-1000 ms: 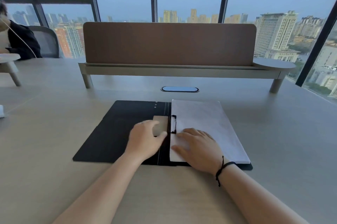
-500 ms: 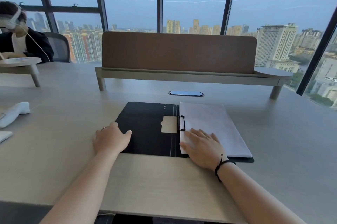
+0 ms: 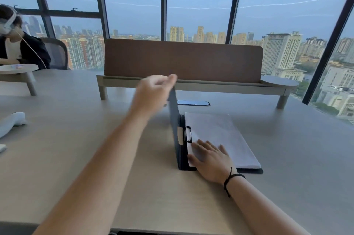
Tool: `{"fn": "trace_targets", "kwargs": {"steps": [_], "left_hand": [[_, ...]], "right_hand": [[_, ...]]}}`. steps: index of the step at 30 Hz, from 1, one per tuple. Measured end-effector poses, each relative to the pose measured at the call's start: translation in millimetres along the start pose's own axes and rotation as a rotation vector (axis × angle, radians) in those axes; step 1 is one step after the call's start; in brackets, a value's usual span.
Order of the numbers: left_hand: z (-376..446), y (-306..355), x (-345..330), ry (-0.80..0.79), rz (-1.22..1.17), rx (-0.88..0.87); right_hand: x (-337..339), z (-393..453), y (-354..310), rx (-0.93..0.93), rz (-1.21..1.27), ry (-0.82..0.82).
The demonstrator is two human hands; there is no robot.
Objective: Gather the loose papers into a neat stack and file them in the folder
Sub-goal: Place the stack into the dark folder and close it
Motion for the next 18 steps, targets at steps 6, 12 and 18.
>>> {"fn": "trace_targets", "kwargs": {"steps": [6,12,18], "left_hand": [[-28.0,-21.3,-127.8,-0.580,0.308,-0.099],[-36.3,-96.7,-165.8,-0.680,0.617,-0.123],[-35.9,-99.4,-169.3,-0.573,0.623,-0.198]], "right_hand": [[-2.4,-8.6,4.3,-0.008,-0.028,-0.022],[17.8,-76.6,1.8,-0.018,-0.043,-0.155],[61.6,-69.2,-6.6,-0.013,0.169,0.168]]}}
Point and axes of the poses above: each hand's wrist, its own z-axis towards the middle knuckle, its own x-axis out of the back of the hand, y = z × x, the point moved 2 cm from there along z, towards the middle knuckle, and after that the axes turned 11 degrees about z, right-handed, at the moved point
